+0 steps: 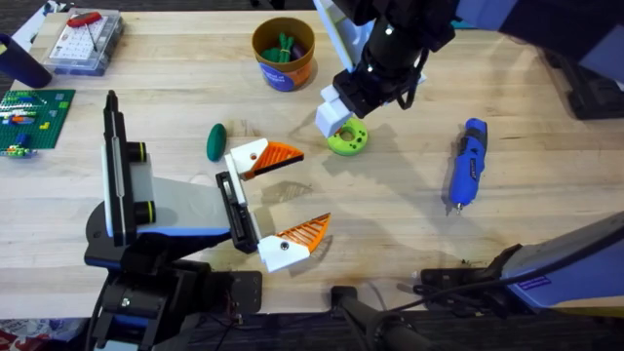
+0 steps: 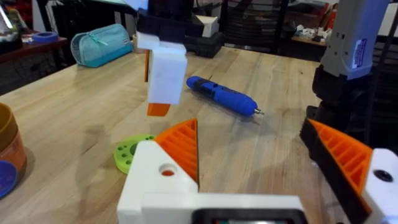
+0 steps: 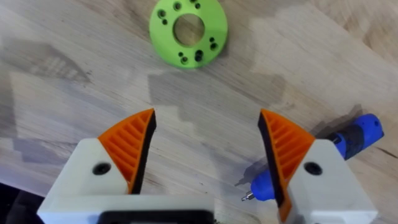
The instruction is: Pick up the gripper from the table and insert it into the empty holder that is missing its gripper. Then pick up a screw, insert it into the mounting hole, and use the screwdriver to tighten it. Finally, clean up the table by picking up the vegetable and placing it into the bucket.
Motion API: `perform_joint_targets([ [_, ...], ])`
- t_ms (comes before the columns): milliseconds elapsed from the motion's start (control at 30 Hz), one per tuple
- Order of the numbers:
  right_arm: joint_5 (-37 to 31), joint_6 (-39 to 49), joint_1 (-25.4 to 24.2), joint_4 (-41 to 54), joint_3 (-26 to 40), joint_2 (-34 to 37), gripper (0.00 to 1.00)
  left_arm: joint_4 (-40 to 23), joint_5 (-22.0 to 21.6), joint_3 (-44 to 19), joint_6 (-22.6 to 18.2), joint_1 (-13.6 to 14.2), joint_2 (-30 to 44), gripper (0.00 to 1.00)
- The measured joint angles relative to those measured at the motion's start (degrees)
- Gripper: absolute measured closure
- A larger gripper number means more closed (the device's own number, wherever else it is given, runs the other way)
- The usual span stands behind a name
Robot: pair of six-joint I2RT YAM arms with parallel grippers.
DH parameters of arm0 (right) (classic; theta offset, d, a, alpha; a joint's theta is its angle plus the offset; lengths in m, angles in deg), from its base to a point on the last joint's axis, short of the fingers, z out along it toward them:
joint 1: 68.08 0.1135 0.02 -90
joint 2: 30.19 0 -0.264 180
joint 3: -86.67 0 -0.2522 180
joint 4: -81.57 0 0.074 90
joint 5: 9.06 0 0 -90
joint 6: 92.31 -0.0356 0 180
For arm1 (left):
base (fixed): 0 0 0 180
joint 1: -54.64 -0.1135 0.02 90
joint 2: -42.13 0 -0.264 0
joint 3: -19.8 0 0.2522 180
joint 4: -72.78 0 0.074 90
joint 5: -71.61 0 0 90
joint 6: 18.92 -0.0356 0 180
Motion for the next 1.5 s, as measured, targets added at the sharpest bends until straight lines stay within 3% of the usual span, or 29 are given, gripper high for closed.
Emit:
perform_joint_targets([
  [533,0.0,0.0,-0.9,-1.1,-0.8,0.0,0.048,-0.6,0.0,0.0,0.1,0.0,0.0,0.006],
  [967,0.0,0.0,-3.7,-5.7,-14.4,-10.1,0.047,-0.6,0.0,0.0,0.1,0.0,0.0,0.006],
  [1500,0.0,0.0,-4.8,-14.8,-20.7,-9.4,0.048,-0.8,0.0,0.0,0.1,0.0,0.0,0.006],
])
